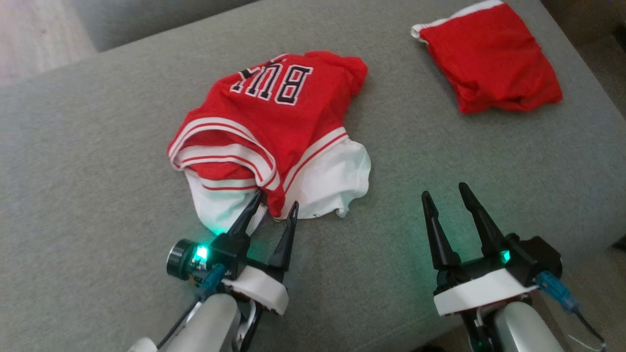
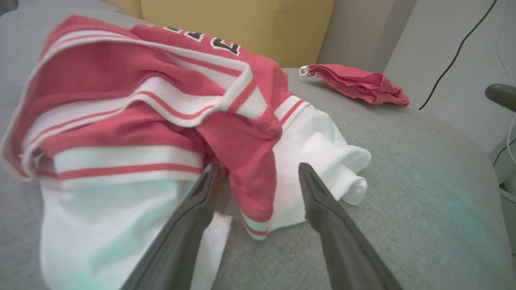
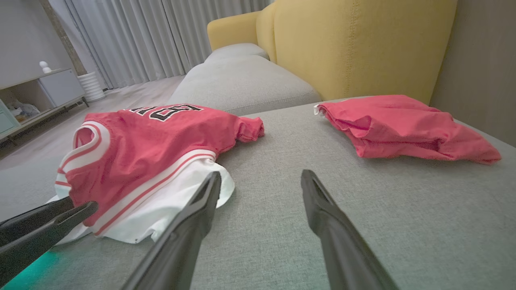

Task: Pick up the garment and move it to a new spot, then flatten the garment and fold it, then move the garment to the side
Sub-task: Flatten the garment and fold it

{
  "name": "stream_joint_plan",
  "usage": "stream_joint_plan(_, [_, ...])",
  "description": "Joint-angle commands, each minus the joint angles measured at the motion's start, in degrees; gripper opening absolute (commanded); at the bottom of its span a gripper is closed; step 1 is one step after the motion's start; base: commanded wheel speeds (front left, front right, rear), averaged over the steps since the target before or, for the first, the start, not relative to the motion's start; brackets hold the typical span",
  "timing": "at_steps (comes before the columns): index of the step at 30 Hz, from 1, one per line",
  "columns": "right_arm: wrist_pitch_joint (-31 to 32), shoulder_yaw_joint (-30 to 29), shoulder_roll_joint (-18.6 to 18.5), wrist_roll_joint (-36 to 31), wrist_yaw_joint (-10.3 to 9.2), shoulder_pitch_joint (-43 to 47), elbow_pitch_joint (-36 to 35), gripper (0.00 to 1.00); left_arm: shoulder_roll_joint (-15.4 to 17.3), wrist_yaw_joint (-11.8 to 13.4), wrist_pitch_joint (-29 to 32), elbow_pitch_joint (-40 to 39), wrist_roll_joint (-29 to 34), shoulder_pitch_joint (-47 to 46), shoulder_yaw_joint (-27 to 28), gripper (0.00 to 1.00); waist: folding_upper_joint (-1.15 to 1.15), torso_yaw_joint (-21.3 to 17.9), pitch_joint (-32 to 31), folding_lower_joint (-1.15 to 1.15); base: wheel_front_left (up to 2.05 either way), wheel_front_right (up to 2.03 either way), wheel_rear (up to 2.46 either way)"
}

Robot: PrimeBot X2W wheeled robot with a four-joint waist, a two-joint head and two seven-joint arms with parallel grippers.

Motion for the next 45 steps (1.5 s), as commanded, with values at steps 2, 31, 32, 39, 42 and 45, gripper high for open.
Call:
stream_joint_plan(2, [-0.2,1.0,-0.2,0.8,-0.04,-2.3,-2.1,1.00,0.0,0.4,-0.5,0.0,-0.4,-3.4,0.8,1.00,0.00,-2.0,1.9,-0.01,0.00,0.00,0.00])
stream_joint_plan(31, [-0.2,5.7,-0.2,2.9,-0.04,-2.1,-1.8,1.00,0.5,-6.6,0.7,-11.5,-1.4,-28.8,2.6,0.00,0.00,-2.5,-2.0,-0.01,0.00,0.00,0.00])
stream_joint_plan(32, [-0.2,5.8,-0.2,2.9,-0.04,-1.9,-1.6,1.00,0.6,-6.7,1.3,-11.8,-2.2,-31.1,2.5,0.00,0.00,-2.2,-2.5,-0.01,0.00,0.00,0.00])
stream_joint_plan(39, [-0.2,5.8,-0.2,2.1,-0.04,0.0,-1.0,1.00,0.7,-7.0,5.1,-13.2,-10.3,-44.5,3.0,0.00,0.00,1.5,-6.1,-0.01,0.00,0.00,0.00])
stream_joint_plan(42, [-0.2,5.5,-0.2,1.9,-0.04,0.4,-0.9,1.00,1.6,-7.0,6.7,-13.6,-14.3,-46.1,5.3,0.00,0.00,3.6,-7.0,-0.01,0.00,0.00,0.00])
stream_joint_plan(45, [-0.2,5.0,-0.2,1.6,-0.04,0.8,-0.8,1.00,3.8,-6.6,8.3,-13.2,-17.8,-42.5,8.3,0.00,0.00,5.7,-7.3,-0.01,0.00,0.00,0.00])
